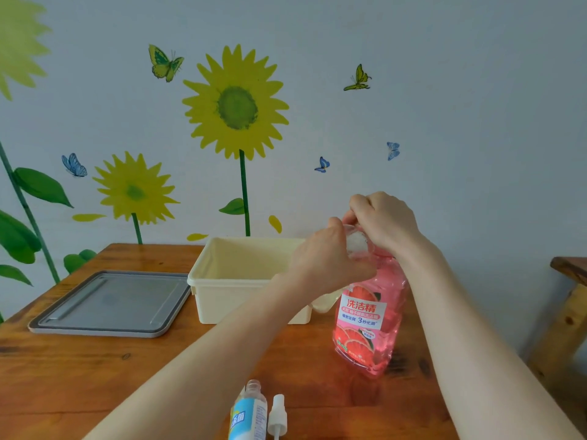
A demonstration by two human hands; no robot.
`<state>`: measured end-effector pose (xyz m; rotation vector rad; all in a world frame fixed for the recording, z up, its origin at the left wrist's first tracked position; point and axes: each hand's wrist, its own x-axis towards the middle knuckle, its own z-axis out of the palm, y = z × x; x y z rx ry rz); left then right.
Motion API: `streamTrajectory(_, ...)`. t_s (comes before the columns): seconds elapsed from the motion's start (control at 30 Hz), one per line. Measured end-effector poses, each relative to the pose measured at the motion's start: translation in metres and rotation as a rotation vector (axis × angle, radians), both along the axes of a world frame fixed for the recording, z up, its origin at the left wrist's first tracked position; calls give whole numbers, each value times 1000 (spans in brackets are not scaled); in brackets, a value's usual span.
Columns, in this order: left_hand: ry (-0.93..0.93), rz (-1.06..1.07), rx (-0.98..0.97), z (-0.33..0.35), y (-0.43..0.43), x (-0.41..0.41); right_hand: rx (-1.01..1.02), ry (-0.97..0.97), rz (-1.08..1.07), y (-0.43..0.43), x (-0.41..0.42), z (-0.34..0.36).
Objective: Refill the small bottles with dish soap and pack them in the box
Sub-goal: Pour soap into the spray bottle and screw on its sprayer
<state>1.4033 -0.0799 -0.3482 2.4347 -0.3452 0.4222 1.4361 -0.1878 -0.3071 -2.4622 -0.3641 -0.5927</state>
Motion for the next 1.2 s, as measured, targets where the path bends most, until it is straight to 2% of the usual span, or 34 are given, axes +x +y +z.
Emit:
streamTrajectory(0.17,29,-1,33,3,2,-4,-30,34,18,3,-6,3)
streamTrajectory(0.33,-49,7,98,18,6,-7,-4,18,18,3,-6,14)
streamTrajectory(0.47,-13,16,65,4,2,-3,-6,-48,-15,2,-4,1)
streamTrajectory(0.6,5,34,64,-1,1,-3,47,-3,24,2,-6,-2)
streamTrajectory(0.7,-5,26,82,5,2,-4,12,29,28,3,-6,5)
streamTrajectory(0.97,-28,26,94,5,1,-1,86,-17,29,0,-3,1)
streamTrajectory(1.07,-18,44,108,1,0,-2,65,11,41,0,-5,-3)
streamTrajectory(1.2,-10,13,81,9,3,-6,-66,64,47,3,-8,10)
